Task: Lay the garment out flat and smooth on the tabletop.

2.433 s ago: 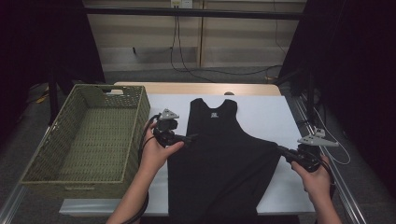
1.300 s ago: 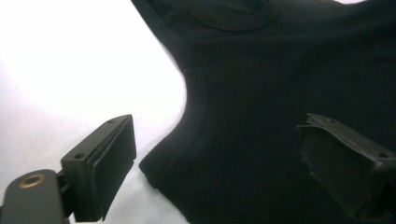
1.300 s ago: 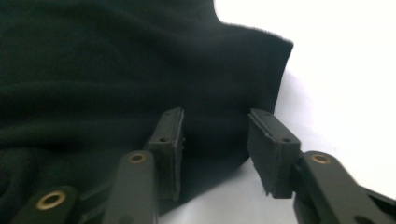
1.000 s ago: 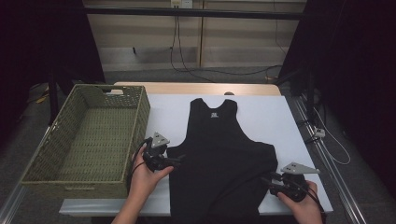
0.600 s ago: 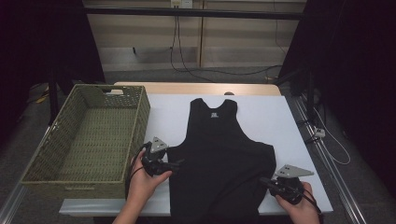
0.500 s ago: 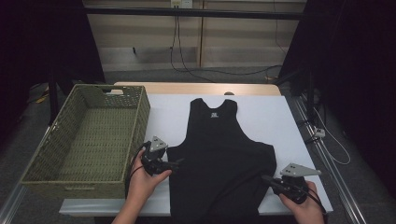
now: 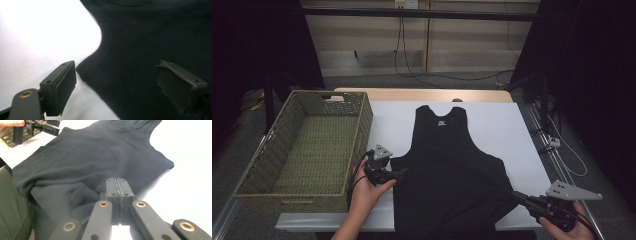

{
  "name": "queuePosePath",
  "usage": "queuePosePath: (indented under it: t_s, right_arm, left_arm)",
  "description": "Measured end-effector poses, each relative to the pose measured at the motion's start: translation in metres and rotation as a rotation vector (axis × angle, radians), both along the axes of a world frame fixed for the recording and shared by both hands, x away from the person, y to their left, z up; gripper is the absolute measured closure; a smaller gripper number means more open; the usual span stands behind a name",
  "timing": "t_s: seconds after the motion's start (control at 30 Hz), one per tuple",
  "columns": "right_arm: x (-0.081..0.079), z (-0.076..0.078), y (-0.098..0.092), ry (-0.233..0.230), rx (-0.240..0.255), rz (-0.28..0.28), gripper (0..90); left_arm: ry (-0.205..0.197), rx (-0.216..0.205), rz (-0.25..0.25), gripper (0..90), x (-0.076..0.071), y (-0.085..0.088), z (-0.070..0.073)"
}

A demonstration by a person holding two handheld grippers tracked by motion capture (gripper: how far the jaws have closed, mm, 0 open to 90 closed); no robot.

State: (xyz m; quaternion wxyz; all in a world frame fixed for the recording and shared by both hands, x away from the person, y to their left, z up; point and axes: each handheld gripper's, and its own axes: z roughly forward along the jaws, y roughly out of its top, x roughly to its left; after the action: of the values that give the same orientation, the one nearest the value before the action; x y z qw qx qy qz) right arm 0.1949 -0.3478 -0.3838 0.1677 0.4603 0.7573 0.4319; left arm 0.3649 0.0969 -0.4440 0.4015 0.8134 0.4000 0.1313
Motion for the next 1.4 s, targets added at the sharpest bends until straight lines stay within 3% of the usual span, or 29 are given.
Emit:
queuePosePath:
  t_s: [0.03, 0.1, 0.2, 0.23, 0.37, 0.4, 0.53, 0.63, 0.67, 0.7, 0.77, 0.8, 0.97, 1.03, 1.1, 1.13, 1.23, 1.3, 1.4]
  right_arm:
    - [-0.001, -0.002, -0.002, -0.014, -0.019, 0.002, 86.4]
    - [0.001, -0.007, -0.003, -0.026, -0.026, -0.053, 64.2]
    - [0.023, -0.016, -0.007, -0.008, -0.019, -0.093, 61.1]
    - [0.033, -0.02, -0.008, -0.01, -0.038, -0.11, 58.6]
    - [0.075, -0.033, -0.007, 0.001, -0.048, -0.166, 59.4]
    - [0.085, -0.037, -0.006, 0.028, -0.045, -0.174, 59.4]
    - [0.115, -0.053, 0.003, 0.07, -0.065, -0.223, 56.8]
    - [0.127, -0.066, 0.01, 0.1, -0.105, -0.227, 57.8]
    - [0.13, -0.069, 0.011, 0.109, -0.103, -0.227, 58.6]
    - [0.131, -0.071, 0.013, 0.118, -0.109, -0.235, 60.2]
    - [0.131, -0.072, 0.012, 0.099, -0.116, -0.243, 65.2]
    - [0.131, -0.072, 0.01, 0.096, -0.105, -0.242, 64.9]
    - [0.132, -0.072, 0.0, 0.108, -0.085, -0.302, 63.5]
    - [0.133, -0.073, 0.001, 0.089, -0.109, -0.278, 74.9]
    - [0.134, -0.074, 0.001, 0.099, -0.072, -0.24, 88.2]
    - [0.134, -0.074, 0.001, 0.108, -0.063, -0.226, 89.1]
    - [0.133, -0.072, -0.001, 0.096, -0.071, -0.219, 89.9]
    - [0.131, -0.069, -0.005, 0.088, -0.059, -0.226, 89.9]
    - [0.127, -0.061, -0.015, 0.057, -0.035, -0.253, 90.0]
  left_arm:
    - [0.001, -0.007, 0.01, 16.4, 0.0, 0.0, 0.0]
    - [0.005, 0.002, 0.021, 16.6, 0.001, 0.001, -0.001]
    - [0.011, 0.002, 0.027, 17.7, 0.002, 0.0, -0.002]
    - [0.007, 0.001, 0.031, 18.3, 0.003, 0.001, -0.002]
    - [0.02, 0.002, 0.068, 20.4, 0.008, 0.001, -0.005]
    - [0.027, 0.022, 0.066, 20.5, 0.009, 0.002, -0.005]
    - [0.056, 0.02, 0.069, 26.7, 0.011, -0.002, -0.007]
    - [0.06, 0.101, 0.037, 33.6, 0.013, -0.003, -0.007]
    - [0.058, 0.074, 0.07, 35.3, 0.013, -0.006, -0.008]
    - [0.066, 0.095, 0.049, 39.7, 0.014, -0.004, -0.006]
    - [0.06, 0.11, 0.055, 46.9, 0.014, -0.004, -0.006]
    - [0.059, 0.069, 0.088, 48.1, 0.013, -0.006, -0.007]
    - [0.066, 0.049, 0.12, 57.5, 0.015, -0.004, -0.008]
    - [0.069, 0.054, 0.117, 62.8, 0.015, -0.002, -0.007]
    - [0.072, 0.051, 0.12, 65.9, 0.016, -0.002, -0.007]
    - [0.082, 0.053, 0.117, 68.9, 0.016, -0.001, -0.006]
    - [0.111, 0.005, 0.108, 82.8, 0.018, -0.001, -0.007]
    - [0.144, -0.004, 0.1, 85.2, 0.02, 0.001, -0.004]
    - [0.127, -0.025, 0.118, 86.0, 0.022, 0.005, 0.002]
